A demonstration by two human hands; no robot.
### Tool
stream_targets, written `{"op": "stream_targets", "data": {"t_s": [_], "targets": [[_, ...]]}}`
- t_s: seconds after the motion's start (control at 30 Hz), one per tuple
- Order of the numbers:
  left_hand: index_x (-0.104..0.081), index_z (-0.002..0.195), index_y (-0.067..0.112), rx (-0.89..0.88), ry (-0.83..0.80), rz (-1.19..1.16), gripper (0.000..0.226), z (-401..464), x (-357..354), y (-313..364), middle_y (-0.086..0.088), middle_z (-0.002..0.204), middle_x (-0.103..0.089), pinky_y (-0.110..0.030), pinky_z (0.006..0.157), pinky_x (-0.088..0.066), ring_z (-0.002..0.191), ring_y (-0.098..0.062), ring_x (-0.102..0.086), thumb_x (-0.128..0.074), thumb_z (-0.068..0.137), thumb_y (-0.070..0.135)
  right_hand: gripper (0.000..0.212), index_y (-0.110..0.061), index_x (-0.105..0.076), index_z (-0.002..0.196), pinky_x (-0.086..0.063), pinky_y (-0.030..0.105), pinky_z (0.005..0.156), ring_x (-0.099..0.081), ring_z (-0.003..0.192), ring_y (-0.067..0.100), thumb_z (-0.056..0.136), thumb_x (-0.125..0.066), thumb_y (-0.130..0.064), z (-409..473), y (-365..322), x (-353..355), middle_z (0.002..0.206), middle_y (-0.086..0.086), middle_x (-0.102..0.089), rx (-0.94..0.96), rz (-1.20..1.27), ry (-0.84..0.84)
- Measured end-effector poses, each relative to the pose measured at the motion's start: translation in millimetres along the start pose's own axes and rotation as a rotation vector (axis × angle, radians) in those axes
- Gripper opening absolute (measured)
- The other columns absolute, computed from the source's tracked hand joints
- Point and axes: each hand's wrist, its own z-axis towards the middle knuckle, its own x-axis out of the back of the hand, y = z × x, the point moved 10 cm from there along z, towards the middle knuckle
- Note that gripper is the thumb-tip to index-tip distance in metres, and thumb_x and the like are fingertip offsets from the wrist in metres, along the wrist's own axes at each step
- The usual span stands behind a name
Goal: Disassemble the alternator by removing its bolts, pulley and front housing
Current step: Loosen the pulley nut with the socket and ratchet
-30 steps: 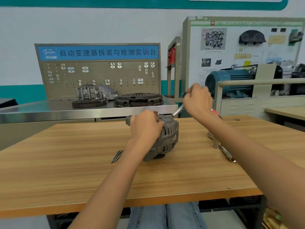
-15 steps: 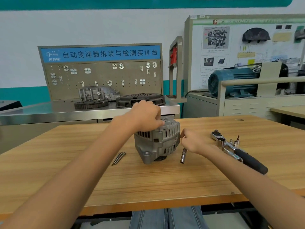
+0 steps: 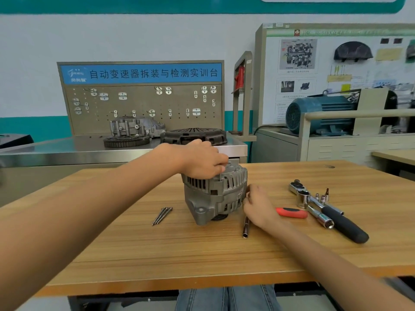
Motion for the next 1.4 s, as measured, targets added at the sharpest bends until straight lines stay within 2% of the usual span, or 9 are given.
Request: {"op": "stream_targets", "data": {"t_s": [0.17, 0.27, 0.37, 0.43, 0.53, 0.77, 1.0, 1.3, 1.4], "targets": [[-0.047, 0.11, 0.021, -0.073, 0.041, 0.051, 0.027, -0.6, 4.4, 4.3, 0.001, 0.096, -0.039, -0.034, 0.084, -0.025, 0.09, -0.017, -0.033, -0.024, 0.103, 0.034, 0.036, -0.006, -0.047, 0.124, -0.036, 0.026, 0.091, -0.042, 0.103, 0.01, 0.088, -0.044, -0.01, -11.4, -37.9, 61.1, 0.119, 0.006, -0.044, 0.168, 0.241, 0.364], [-0.048, 0.112, 0.021, -0.107, 0.096, 0.118, 0.03, -1.9, 6.6, 6.0, 0.003, 0.095, -0.039, -0.032, 0.079, -0.023, 0.088, -0.016, -0.032, -0.023, 0.103, 0.035, 0.037, -0.01, -0.052, 0.118, -0.038, 0.025, 0.088, -0.044, 0.102, 0.011, 0.083, -0.048, -0.017, -18.9, -77.5, 72.5, 0.112, -0.002, -0.043, 0.374, 0.274, 0.34], [-0.048, 0.12, 0.022, -0.14, 0.138, 0.13, 0.033, -3.0, 7.7, 8.9, 0.002, 0.1, -0.046, -0.029, 0.077, -0.02, 0.087, -0.014, -0.031, -0.024, 0.103, 0.035, 0.018, -0.013, -0.058, 0.098, -0.04, 0.023, 0.085, -0.048, 0.097, 0.01, 0.082, -0.054, -0.02, -21.3, -101.5, 62.0, 0.1, -0.005, -0.047, 0.47, 0.332, 0.223], [-0.049, 0.121, 0.022, -0.158, 0.153, 0.123, 0.032, -3.2, 7.9, 10.6, 0.001, 0.103, -0.049, -0.028, 0.077, -0.019, 0.087, -0.013, -0.031, -0.025, 0.103, 0.034, 0.007, -0.019, -0.056, 0.087, -0.041, 0.02, 0.081, -0.049, 0.092, 0.006, 0.083, -0.057, -0.014, -20.2, -102.8, 54.9, 0.093, -0.009, -0.047, 0.439, 0.432, 0.182], [-0.051, 0.116, 0.021, -0.166, 0.165, 0.115, 0.03, -2.6, 8.6, 11.0, 0.005, 0.096, -0.044, -0.028, 0.077, -0.02, 0.086, -0.013, -0.031, -0.026, 0.102, 0.033, 0.022, -0.025, -0.055, 0.078, -0.038, 0.011, 0.08, -0.048, 0.09, -0.001, 0.083, -0.061, -0.005, -18.4, -94.7, 53.1, 0.093, -0.008, -0.047, 0.346, 0.588, 0.173], [-0.05, 0.097, 0.024, -0.168, 0.192, 0.076, 0.024, -4.7, 10.6, 5.7, 0.008, 0.087, -0.047, -0.03, 0.079, -0.028, 0.083, -0.014, -0.038, -0.03, 0.101, 0.037, 0.021, -0.021, -0.055, 0.069, -0.035, 0.001, 0.077, -0.048, 0.088, -0.005, 0.081, -0.07, -0.012, -21.2, -93.0, 53.4, 0.094, 0.0, -0.051, 0.292, 0.626, 0.173], [-0.049, 0.094, 0.025, -0.162, 0.235, -0.007, 0.021, -2.6, 5.8, 7.3, 0.005, 0.089, -0.041, -0.03, 0.077, -0.025, 0.084, -0.012, -0.034, -0.031, 0.101, 0.033, 0.009, -0.005, -0.062, 0.079, -0.038, 0.009, 0.078, -0.05, 0.09, 0.006, 0.086, -0.064, -0.01, -21.7, -96.6, 50.9, 0.093, 0.0, -0.054, 0.295, 0.574, 0.168], [-0.046, 0.082, 0.025, -0.11, 0.27, -0.226, 0.023, -4.2, 4.1, 1.4, 0.008, 0.078, -0.041, -0.029, 0.077, -0.023, 0.084, -0.011, -0.037, -0.034, 0.101, 0.03, 0.004, -0.012, -0.066, 0.083, -0.038, 0.007, 0.077, -0.052, 0.087, -0.001, 0.086, -0.064, -0.011, -20.9, -99.7, 51.1, 0.087, -0.009, -0.055, 0.361, 0.596, 0.11], [-0.047, 0.081, 0.023, -0.076, 0.289, -0.2, 0.028, -6.9, 1.8, -2.4, 0.006, 0.081, -0.045, -0.03, 0.077, -0.025, 0.082, -0.012, -0.038, -0.032, 0.101, 0.037, 0.008, -0.021, -0.059, 0.096, -0.038, 0.01, 0.08, -0.05, 0.096, -0.005, 0.088, -0.062, -0.02, -18.5, -71.9, 56.5, 0.097, -0.011, -0.053, 0.302, 0.58, 0.22]]}}
